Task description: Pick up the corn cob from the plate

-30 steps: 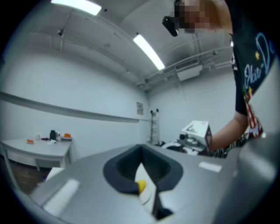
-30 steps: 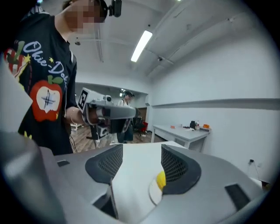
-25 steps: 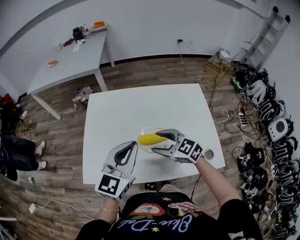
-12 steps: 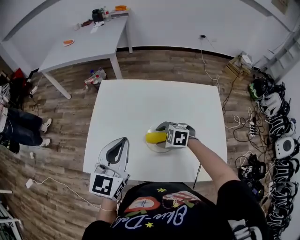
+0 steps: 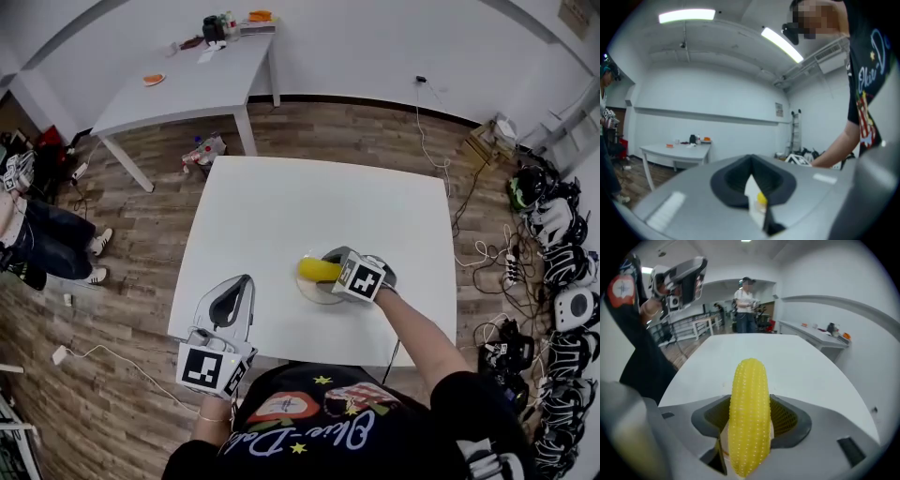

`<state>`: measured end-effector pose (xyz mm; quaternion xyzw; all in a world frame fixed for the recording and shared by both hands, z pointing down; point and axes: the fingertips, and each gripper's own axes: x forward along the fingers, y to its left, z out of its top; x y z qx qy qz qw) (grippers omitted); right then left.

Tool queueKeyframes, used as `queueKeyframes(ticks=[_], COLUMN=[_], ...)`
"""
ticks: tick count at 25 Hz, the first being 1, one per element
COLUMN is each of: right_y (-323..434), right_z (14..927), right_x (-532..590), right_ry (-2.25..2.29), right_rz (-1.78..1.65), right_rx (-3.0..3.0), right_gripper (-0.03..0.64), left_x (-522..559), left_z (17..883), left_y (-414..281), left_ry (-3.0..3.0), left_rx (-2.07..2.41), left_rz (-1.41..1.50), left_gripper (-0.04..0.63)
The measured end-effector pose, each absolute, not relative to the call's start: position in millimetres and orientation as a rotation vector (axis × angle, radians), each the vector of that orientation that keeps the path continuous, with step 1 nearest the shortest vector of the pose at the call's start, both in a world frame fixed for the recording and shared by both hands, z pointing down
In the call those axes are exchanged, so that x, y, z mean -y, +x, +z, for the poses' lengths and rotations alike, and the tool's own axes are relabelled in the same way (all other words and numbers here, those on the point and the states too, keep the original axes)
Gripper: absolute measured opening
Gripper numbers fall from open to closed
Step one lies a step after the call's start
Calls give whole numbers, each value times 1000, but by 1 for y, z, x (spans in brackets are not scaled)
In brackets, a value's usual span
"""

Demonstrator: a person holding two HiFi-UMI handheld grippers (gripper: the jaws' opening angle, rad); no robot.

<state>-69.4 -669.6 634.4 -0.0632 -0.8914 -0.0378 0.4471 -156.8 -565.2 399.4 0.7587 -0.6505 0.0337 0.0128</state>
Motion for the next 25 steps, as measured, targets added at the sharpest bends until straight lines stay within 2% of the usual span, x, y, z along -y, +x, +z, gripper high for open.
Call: queueKeyframes(ticks=[5,13,25], right_y=[-54,-11,15], right_z=[567,440,419], right_x=[685,655,631], right_ry=[194,482,529], right_rz=[282,425,494], right_rx=[2556,3021,3114], right_gripper=[256,256,256], left_x=[568,582,597], left_z=[403,407,408], left_y=[-151,-135,-106], left_ry=[2399,2469,2564], left_rx=[1978,1868,1737], left_rz=[109,87,114], left_gripper=[-3,-3,-3])
